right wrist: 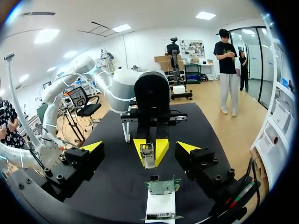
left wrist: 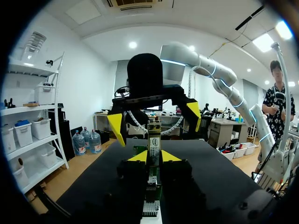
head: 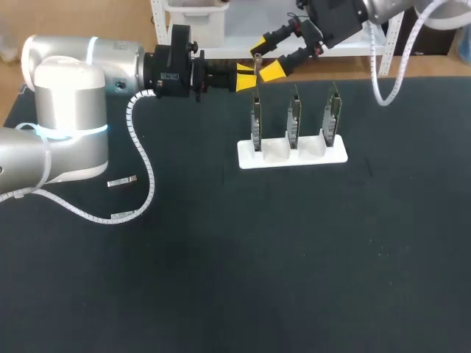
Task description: Pick up the optical module with the left hand, and insert it into the network port with the right hand.
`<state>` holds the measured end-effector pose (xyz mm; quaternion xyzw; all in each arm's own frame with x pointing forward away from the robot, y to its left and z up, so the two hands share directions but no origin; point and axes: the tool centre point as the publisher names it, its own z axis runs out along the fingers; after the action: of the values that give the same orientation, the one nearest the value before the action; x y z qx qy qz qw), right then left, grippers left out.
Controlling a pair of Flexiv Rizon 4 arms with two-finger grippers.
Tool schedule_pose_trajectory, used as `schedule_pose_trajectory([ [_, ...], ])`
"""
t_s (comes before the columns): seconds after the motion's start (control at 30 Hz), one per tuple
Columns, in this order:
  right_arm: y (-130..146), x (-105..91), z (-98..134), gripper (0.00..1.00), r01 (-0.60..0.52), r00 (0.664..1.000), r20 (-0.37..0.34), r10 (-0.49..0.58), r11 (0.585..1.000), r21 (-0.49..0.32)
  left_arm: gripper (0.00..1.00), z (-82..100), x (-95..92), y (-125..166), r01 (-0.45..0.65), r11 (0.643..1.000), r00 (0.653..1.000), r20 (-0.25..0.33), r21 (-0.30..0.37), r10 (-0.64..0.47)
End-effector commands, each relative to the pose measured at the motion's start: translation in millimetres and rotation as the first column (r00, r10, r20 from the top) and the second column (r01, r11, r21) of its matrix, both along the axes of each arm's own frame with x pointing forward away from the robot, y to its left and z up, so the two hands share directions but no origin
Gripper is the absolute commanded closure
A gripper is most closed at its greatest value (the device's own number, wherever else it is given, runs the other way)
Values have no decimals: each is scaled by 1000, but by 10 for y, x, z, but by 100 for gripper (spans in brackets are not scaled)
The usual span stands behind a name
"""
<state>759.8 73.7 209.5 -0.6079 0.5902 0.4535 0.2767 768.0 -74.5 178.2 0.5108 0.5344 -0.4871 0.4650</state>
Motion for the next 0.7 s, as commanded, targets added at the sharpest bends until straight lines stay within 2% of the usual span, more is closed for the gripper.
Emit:
schedule_pose_trajectory([
  [0.03, 26, -20, 1, 3, 5, 1000, 6, -5, 1000, 0, 100, 1, 8, 3, 2, 1000, 1000, 0, 0, -2],
  [0.07, 29, -18, -2, 55, 7, 1000, 6, -7, 1000, 1, 100, 1, 8, 3, 2, 1000, 1000, 0, 0, -2],
  [0.13, 30, -16, -2, 95, 13, 1000, 7, -13, 1000, 3, 100, 1, 8, 3, 2, 1000, 1000, 0, 0, -2],
  [0.17, 30, -12, -3, 100, 15, 1000, 7, -15, 1000, 3, 100, 1, 8, 3, 2, 1000, 1000, 0, 0, -2],
  [0.7, -22, 15, -13, 100, 18, 1000, 0, -18, 1000, 6, 100, 1, 8, 3, 2, 1000, 1000, 0, 0, -2],
])
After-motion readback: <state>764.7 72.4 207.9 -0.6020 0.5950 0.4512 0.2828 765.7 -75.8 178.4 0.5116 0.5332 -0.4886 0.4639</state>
